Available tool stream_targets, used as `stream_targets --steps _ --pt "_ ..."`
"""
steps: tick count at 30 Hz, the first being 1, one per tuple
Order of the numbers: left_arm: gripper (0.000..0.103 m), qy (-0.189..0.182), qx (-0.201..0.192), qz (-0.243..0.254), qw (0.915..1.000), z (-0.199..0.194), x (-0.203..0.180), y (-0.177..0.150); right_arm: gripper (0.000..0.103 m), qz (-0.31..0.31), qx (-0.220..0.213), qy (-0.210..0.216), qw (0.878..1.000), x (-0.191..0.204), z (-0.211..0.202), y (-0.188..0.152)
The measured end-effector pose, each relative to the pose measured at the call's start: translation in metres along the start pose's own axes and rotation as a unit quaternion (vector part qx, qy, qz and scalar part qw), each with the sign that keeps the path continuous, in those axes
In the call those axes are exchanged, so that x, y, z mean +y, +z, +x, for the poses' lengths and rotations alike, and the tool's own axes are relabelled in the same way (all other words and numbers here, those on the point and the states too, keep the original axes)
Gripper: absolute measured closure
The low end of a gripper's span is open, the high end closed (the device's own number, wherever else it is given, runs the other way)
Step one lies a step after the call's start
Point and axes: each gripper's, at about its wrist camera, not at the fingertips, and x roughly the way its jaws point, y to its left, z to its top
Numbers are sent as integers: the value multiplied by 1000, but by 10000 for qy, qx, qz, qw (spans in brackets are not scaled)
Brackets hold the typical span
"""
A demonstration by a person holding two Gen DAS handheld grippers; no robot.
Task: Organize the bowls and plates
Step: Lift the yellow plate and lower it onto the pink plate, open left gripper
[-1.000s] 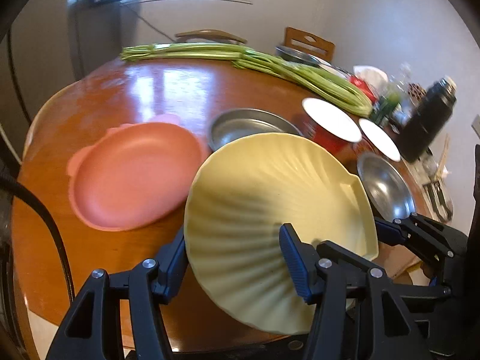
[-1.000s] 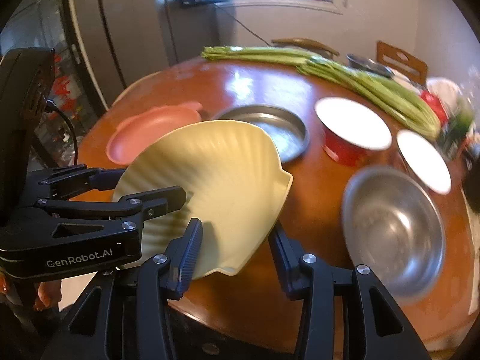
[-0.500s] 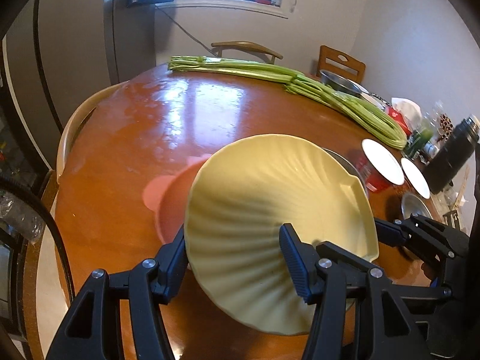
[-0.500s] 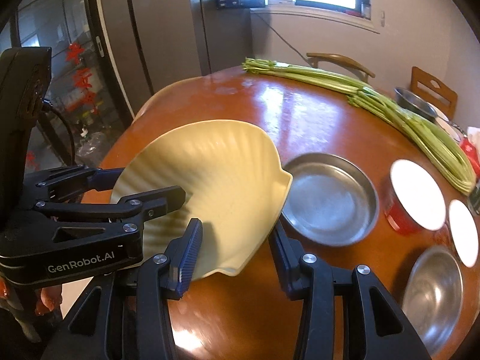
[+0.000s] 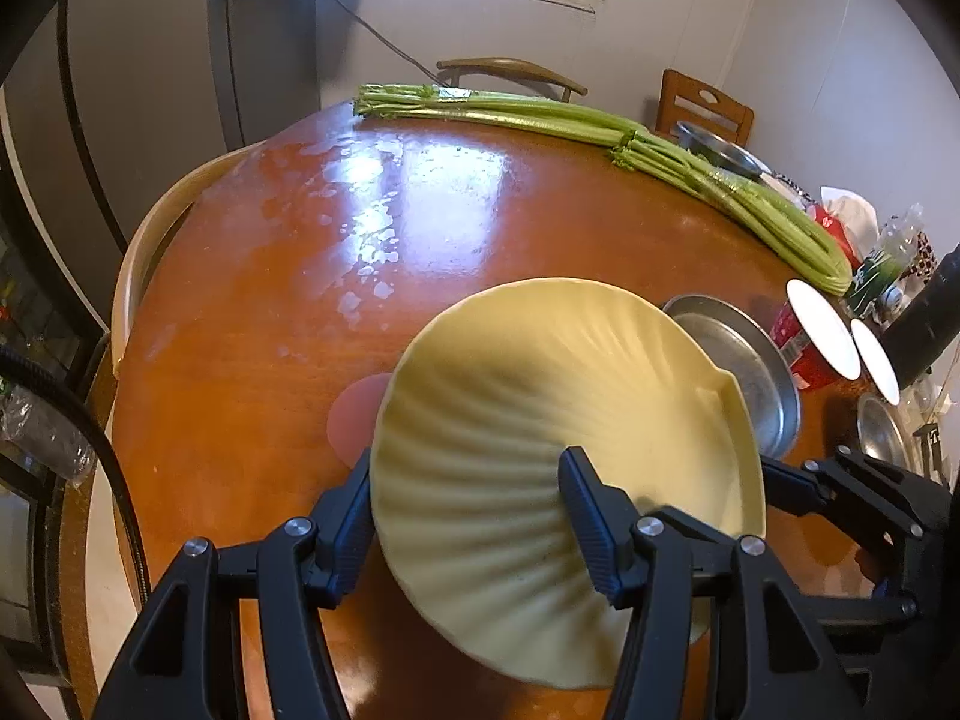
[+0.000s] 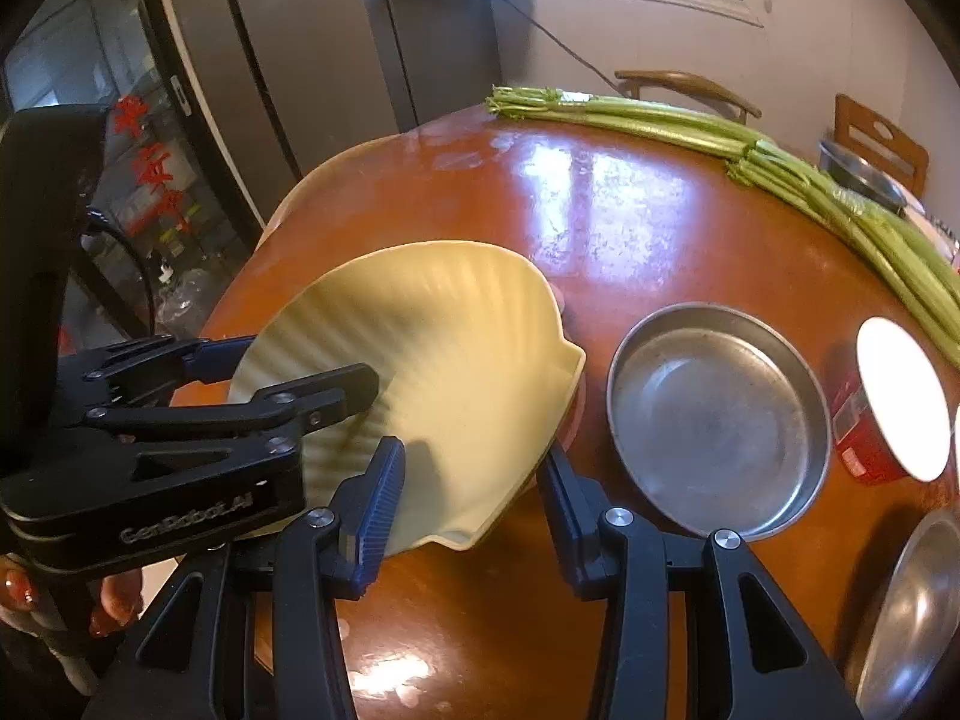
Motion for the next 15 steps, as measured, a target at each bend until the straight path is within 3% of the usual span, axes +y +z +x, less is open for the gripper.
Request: stream_targets --steps 15 --pt "44 135 82 -22 9999 18 10 13 56 -49 206 -105 9997 4 14 3"
